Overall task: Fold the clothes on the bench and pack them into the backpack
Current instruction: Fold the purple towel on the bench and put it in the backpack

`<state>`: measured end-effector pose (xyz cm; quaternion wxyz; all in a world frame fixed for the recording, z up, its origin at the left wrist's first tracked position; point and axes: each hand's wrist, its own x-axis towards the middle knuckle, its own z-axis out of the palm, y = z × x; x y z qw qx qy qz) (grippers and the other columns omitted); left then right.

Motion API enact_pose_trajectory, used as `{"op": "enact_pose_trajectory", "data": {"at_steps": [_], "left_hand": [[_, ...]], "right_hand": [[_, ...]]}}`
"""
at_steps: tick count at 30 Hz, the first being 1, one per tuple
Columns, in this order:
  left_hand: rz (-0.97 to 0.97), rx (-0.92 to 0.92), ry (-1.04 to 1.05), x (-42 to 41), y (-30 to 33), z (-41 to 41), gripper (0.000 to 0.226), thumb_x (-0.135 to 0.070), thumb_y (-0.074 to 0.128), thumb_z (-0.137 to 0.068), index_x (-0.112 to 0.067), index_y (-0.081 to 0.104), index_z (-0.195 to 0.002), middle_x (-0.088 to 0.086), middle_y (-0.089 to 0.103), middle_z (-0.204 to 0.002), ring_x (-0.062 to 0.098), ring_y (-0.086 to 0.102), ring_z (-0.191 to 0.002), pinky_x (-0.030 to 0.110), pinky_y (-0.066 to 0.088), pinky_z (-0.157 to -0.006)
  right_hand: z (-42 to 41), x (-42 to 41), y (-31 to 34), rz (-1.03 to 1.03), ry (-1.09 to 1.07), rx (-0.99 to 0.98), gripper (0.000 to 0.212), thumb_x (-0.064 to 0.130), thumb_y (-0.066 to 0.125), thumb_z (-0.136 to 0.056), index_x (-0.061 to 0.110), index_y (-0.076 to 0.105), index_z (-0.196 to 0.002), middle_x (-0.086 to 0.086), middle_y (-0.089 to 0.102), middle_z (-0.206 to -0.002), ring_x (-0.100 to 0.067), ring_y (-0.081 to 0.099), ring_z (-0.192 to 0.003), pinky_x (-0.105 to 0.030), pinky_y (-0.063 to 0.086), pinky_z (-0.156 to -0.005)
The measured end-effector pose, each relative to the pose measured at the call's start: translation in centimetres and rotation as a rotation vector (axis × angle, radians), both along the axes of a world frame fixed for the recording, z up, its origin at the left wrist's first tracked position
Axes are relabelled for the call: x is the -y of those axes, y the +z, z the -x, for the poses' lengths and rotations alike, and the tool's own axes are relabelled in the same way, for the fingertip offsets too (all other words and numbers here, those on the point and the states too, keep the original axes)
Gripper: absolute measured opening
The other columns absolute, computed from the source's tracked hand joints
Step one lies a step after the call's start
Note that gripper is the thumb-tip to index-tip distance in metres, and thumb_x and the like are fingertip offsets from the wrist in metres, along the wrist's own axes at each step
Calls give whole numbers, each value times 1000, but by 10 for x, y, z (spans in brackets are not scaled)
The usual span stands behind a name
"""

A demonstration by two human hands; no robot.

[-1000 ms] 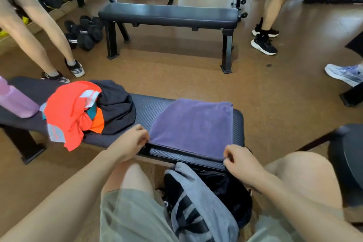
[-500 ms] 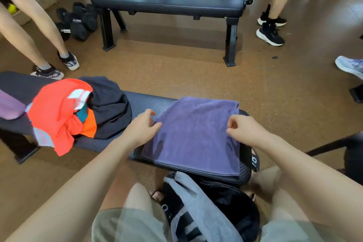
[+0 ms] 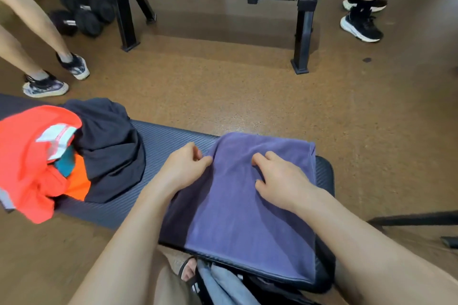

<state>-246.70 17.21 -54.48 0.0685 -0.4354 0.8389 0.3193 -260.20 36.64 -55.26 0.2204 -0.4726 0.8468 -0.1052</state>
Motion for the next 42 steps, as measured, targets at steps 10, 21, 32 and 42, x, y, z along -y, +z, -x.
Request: {"op": "enact_pose_trajectory", "data": {"at_steps": [10, 21, 32, 42], "left_hand": [[-76, 82, -77, 2, 14, -12, 19, -12, 62, -85, -21, 51, -97, 1, 68, -83, 24, 64, -64, 33, 53, -64], [-375, -88, 164, -1, 12, -3, 22, -20, 55, -97, -11, 40, -110, 12, 57, -81, 23, 52, -66, 36, 51, -60], [-481, -97, 130, 6, 19, -19, 22, -23, 65, -94, -9, 52, -103, 2, 54, -70, 13, 44, -52, 22, 37, -46], [-599, -251, 146, 4, 24, -9, 18, -9, 60, -98, -9, 58, -116, 3, 57, -79, 10, 55, -67, 27, 49, -73]], "right_hand": [[-25, 19, -1, 191, 246, -100, 38, 7, 53, -84, 18, 51, -120, -2, 47, -99, -29, 52, -88, -45, 46, -68], [-36, 27, -9, 100, 245, -71, 53, 16, 51, -86, 22, 46, -138, -3, 42, -108, -27, 46, -92, -43, 47, -80], [-35, 28, -8, 78, 242, -39, 56, 18, 49, -90, 26, 39, -144, 0, 39, -114, -25, 45, -99, -41, 46, -88], [-37, 27, -7, 69, 247, -51, 64, 16, 51, -89, 29, 32, -149, 0, 39, -112, -25, 44, -99, -40, 45, -85]]}}
